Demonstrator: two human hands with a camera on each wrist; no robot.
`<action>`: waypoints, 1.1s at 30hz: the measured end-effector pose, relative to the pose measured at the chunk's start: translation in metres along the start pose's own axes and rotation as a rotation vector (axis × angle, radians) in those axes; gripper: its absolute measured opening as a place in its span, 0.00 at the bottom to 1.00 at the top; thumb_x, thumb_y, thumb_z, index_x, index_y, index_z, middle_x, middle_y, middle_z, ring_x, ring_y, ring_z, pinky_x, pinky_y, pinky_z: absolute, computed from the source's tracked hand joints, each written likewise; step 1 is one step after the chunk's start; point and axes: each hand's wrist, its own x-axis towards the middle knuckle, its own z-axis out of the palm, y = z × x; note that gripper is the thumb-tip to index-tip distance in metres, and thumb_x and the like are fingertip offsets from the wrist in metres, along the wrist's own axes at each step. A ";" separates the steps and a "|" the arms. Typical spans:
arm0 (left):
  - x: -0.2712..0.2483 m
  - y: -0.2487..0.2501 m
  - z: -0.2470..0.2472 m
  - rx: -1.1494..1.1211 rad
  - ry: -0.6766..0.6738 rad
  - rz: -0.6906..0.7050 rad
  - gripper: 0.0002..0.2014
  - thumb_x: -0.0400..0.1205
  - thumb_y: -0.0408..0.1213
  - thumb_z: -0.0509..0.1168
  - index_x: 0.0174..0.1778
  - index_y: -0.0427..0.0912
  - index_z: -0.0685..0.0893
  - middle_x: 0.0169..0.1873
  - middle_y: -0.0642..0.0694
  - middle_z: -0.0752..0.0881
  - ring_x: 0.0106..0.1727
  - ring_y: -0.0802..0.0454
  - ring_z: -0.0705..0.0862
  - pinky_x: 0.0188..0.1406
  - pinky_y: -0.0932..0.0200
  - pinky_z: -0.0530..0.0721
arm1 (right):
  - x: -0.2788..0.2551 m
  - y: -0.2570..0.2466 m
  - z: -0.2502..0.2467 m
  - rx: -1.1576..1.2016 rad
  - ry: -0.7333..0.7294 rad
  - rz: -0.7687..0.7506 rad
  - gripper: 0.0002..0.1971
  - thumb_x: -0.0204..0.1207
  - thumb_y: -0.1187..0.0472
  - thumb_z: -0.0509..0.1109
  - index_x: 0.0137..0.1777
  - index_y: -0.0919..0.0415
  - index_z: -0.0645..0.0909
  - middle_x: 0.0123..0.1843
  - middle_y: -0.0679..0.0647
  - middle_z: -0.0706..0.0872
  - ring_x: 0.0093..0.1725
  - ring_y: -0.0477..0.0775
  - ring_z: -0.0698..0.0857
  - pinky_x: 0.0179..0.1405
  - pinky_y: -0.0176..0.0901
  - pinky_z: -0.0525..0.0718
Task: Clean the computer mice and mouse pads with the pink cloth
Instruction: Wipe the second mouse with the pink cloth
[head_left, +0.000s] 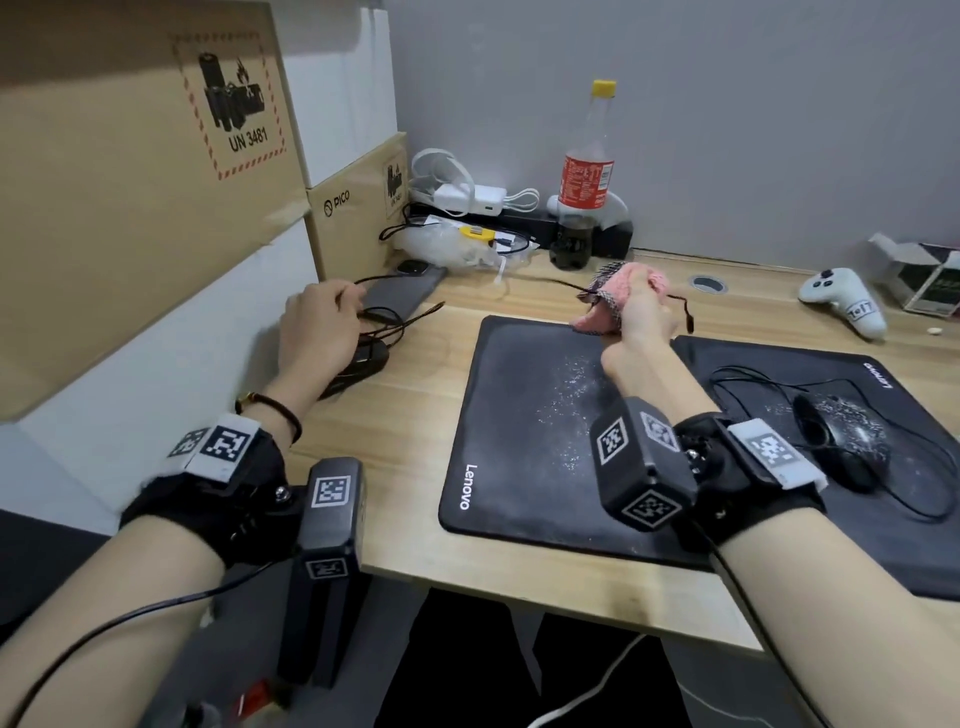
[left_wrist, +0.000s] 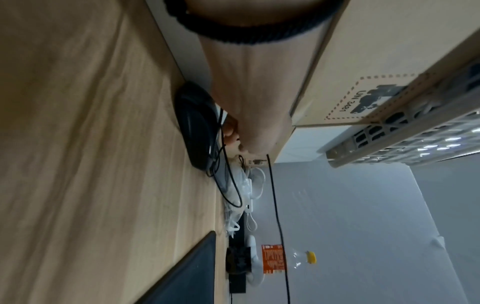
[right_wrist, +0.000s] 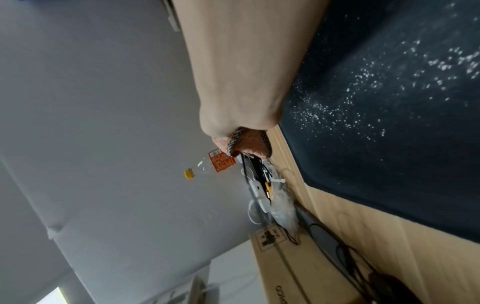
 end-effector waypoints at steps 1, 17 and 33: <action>-0.002 0.006 0.000 0.044 -0.005 0.013 0.15 0.86 0.37 0.53 0.62 0.44 0.84 0.60 0.41 0.85 0.61 0.40 0.81 0.56 0.51 0.76 | 0.000 0.004 0.004 -0.011 -0.038 0.020 0.17 0.81 0.48 0.68 0.57 0.61 0.72 0.48 0.60 0.86 0.43 0.60 0.88 0.55 0.59 0.86; -0.025 0.092 0.029 -0.520 -0.366 0.080 0.14 0.86 0.44 0.53 0.65 0.49 0.78 0.39 0.56 0.79 0.30 0.51 0.78 0.24 0.62 0.74 | -0.025 0.037 0.053 -0.016 -0.469 0.073 0.12 0.83 0.54 0.67 0.57 0.63 0.80 0.42 0.59 0.85 0.31 0.55 0.85 0.20 0.43 0.83; -0.046 0.097 0.012 -0.556 -0.746 0.307 0.23 0.88 0.46 0.56 0.24 0.50 0.73 0.24 0.53 0.68 0.28 0.59 0.63 0.28 0.65 0.61 | -0.008 0.034 0.044 -0.026 -0.343 0.061 0.12 0.81 0.51 0.69 0.52 0.61 0.81 0.47 0.60 0.87 0.40 0.58 0.85 0.40 0.51 0.85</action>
